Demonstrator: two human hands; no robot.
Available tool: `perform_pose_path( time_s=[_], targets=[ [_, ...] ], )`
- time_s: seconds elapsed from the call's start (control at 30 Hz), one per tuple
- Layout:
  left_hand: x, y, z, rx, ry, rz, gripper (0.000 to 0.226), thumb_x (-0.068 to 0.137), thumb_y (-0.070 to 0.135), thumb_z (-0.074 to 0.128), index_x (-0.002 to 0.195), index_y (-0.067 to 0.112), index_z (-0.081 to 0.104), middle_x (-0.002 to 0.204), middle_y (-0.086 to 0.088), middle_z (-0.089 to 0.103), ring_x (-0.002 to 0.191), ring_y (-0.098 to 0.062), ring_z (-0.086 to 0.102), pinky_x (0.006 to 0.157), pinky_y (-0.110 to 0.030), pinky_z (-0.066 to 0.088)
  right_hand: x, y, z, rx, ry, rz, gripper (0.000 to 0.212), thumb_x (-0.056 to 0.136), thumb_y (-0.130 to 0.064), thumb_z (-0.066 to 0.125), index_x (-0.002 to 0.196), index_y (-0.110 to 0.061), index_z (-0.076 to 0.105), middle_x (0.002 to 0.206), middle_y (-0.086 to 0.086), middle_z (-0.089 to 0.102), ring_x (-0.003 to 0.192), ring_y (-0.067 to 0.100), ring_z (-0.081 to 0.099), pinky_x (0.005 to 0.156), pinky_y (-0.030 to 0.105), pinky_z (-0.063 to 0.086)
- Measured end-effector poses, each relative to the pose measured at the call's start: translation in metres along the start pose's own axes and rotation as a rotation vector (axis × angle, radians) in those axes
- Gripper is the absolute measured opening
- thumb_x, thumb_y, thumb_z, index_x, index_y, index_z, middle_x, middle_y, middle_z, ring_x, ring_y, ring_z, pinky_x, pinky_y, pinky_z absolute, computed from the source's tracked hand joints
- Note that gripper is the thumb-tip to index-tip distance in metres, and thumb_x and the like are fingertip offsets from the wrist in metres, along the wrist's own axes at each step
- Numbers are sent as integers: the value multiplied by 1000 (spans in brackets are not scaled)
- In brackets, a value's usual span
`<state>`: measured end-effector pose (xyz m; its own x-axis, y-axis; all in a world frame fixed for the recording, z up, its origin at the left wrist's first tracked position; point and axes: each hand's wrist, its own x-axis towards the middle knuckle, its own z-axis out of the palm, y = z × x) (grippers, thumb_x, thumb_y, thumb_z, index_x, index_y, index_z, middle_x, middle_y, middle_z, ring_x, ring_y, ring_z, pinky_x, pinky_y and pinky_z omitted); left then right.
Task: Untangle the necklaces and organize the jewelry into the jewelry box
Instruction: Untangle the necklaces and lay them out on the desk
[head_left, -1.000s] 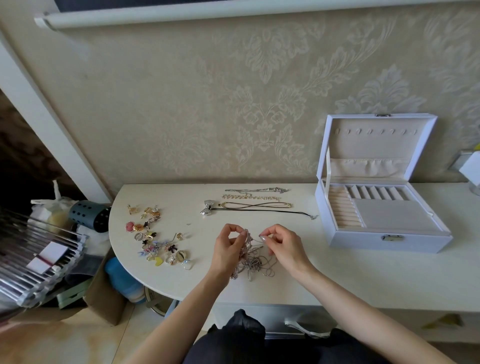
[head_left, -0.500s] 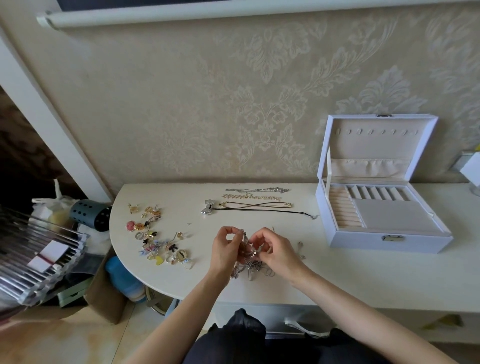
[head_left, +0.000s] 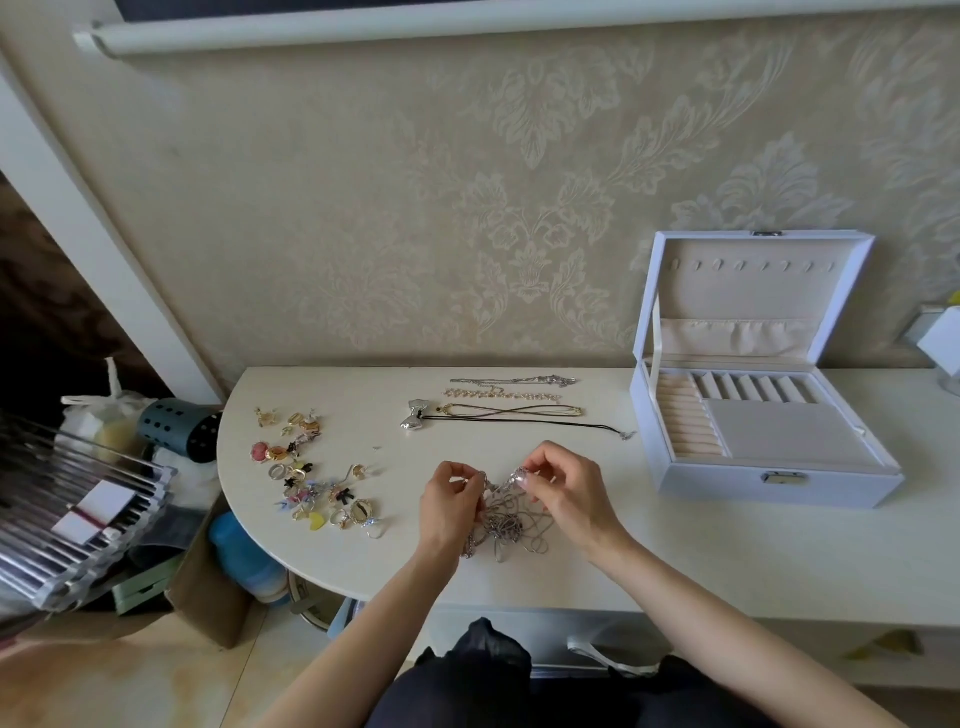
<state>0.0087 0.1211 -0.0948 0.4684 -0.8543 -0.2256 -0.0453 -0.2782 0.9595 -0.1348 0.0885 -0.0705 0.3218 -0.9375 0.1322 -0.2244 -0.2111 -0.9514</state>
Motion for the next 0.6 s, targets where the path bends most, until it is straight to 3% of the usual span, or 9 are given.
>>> perform_pose_path(
  time_s=[0.1, 0.23, 0.33, 0.43, 0.6],
  targets=[
    [3, -2, 0, 65, 43, 21, 4, 87, 12, 59, 86, 8, 58, 60, -3, 59, 45, -11, 51, 45, -20, 36, 0, 0, 0, 33, 11, 1, 18, 81, -4, 64, 67, -15, 58, 61, -3, 57, 59, 14, 54, 57, 28, 44],
    [4, -1, -1, 70, 98, 19, 6, 86, 12, 59, 92, 12, 58, 73, -4, 64, 49, -14, 52, 50, -23, 40, 0, -1, -2, 79, 48, 28, 16, 81, -1, 62, 70, -10, 57, 59, -1, 59, 56, 11, 55, 54, 28, 46],
    [3, 0, -2, 84, 94, 24, 17, 84, 14, 60, 99, 16, 54, 83, -2, 62, 62, -16, 52, 59, -27, 41, 2, -2, -2, 123, 72, 45, 12, 83, 1, 59, 74, -7, 56, 68, 13, 63, 56, 15, 55, 52, 26, 45],
    [3, 0, -5, 73, 62, 32, 22, 83, 14, 56, 104, 18, 53, 92, -1, 58, 71, -18, 52, 64, -29, 41, 4, -3, -3, 154, 70, 71, 10, 85, 2, 57, 78, -6, 55, 75, 14, 68, 57, 17, 56, 50, 23, 45],
    [1, 3, -8, 51, 11, 96, 23, 73, 33, 48, 86, 24, 64, 96, -1, 63, 85, -20, 56, 75, -35, 45, 10, -9, -4, 282, 62, 170, 7, 86, 5, 54, 82, -1, 55, 65, 11, 64, 54, 19, 54, 48, 24, 43]
  ],
)
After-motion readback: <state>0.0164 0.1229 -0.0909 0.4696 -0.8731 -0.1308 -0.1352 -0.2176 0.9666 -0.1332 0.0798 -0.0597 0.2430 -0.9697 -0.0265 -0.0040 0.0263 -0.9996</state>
